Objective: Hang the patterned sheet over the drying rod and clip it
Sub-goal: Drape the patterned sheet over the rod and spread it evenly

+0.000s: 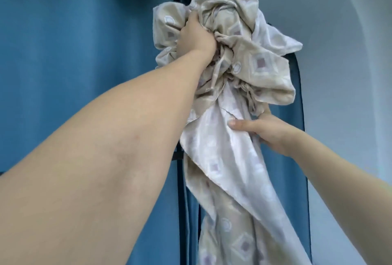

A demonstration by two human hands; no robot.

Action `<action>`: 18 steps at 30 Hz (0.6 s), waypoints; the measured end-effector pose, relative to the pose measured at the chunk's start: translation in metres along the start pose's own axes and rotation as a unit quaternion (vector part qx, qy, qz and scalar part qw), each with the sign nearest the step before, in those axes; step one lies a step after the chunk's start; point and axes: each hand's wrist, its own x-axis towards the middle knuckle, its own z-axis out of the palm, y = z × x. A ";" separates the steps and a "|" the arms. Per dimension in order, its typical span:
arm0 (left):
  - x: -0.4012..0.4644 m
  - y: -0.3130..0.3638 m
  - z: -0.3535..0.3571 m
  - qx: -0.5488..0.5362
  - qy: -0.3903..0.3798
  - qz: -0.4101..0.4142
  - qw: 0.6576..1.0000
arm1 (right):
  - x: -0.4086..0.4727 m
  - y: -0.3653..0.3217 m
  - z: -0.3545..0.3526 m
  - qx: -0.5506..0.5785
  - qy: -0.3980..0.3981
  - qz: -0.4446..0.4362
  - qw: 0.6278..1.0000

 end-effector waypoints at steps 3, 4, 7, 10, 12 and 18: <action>-0.009 -0.005 0.012 -0.040 0.004 -0.027 0.999 | -0.008 0.017 0.022 -0.033 0.111 -0.048 0.992; -0.011 -0.008 0.014 -0.058 0.011 -0.039 0.997 | -0.012 0.020 0.031 -0.033 0.140 -0.061 0.988; -0.005 -0.012 0.010 -0.145 0.052 -0.092 0.984 | -0.018 0.036 0.047 -0.012 0.128 0.000 0.992; -0.004 -0.015 0.002 -0.188 0.075 -0.125 0.971 | -0.022 0.046 0.050 -0.009 0.012 0.136 0.991; -0.004 -0.016 0.002 -0.209 0.071 -0.132 0.966 | -0.020 0.040 0.041 -0.039 -0.009 0.181 0.983; 0.001 -0.036 0.007 -0.282 0.048 -0.170 0.943 | -0.010 0.018 -0.010 -0.016 0.189 0.173 0.966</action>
